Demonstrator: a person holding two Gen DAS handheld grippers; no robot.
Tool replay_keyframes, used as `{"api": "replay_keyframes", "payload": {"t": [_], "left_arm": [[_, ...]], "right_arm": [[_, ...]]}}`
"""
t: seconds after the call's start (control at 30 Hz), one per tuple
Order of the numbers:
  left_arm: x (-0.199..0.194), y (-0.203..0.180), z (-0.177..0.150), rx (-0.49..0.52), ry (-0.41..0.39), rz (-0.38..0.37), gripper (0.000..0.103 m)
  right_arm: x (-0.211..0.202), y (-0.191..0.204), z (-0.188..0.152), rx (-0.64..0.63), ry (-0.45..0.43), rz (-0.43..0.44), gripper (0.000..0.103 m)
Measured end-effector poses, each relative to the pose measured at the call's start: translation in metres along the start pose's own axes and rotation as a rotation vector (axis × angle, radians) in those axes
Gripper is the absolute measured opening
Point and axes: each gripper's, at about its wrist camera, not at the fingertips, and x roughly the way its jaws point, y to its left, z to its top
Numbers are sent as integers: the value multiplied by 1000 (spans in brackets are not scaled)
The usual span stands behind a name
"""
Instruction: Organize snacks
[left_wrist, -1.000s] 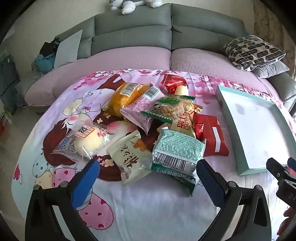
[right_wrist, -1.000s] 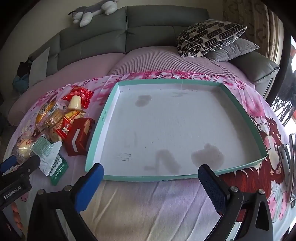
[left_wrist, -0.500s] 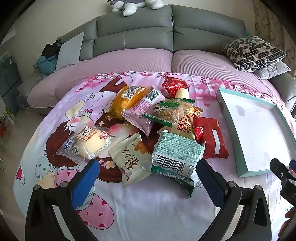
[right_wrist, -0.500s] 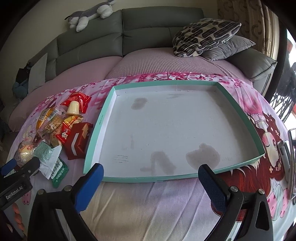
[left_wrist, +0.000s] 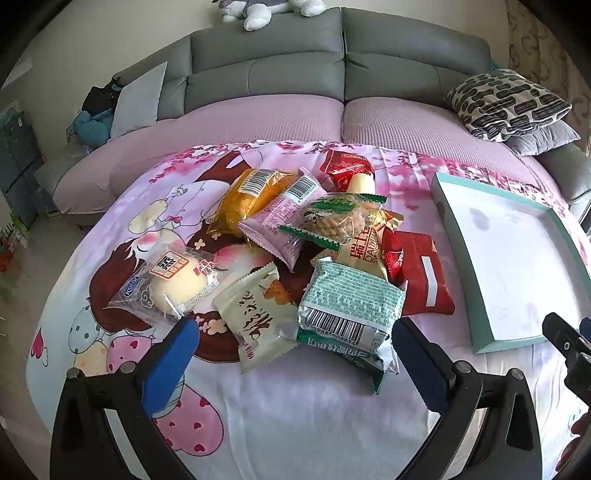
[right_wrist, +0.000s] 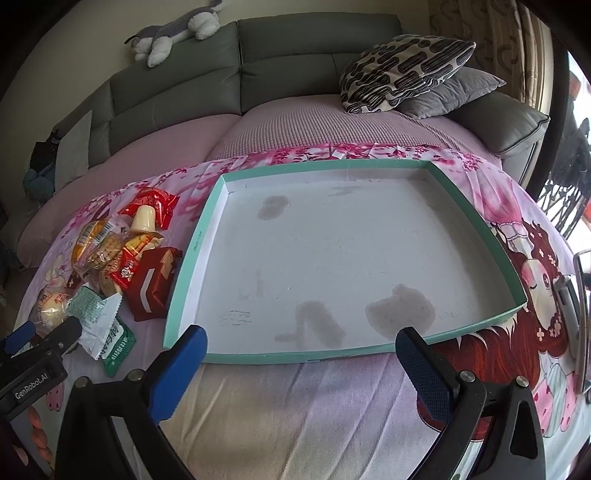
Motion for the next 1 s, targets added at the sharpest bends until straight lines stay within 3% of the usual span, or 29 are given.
{"api": "replay_keyframes", "payload": {"t": [1.0], "left_arm": [[-1, -5, 1, 16, 6, -4, 103]], "right_arm": [[1, 0, 1, 6, 1, -2, 103]]}}
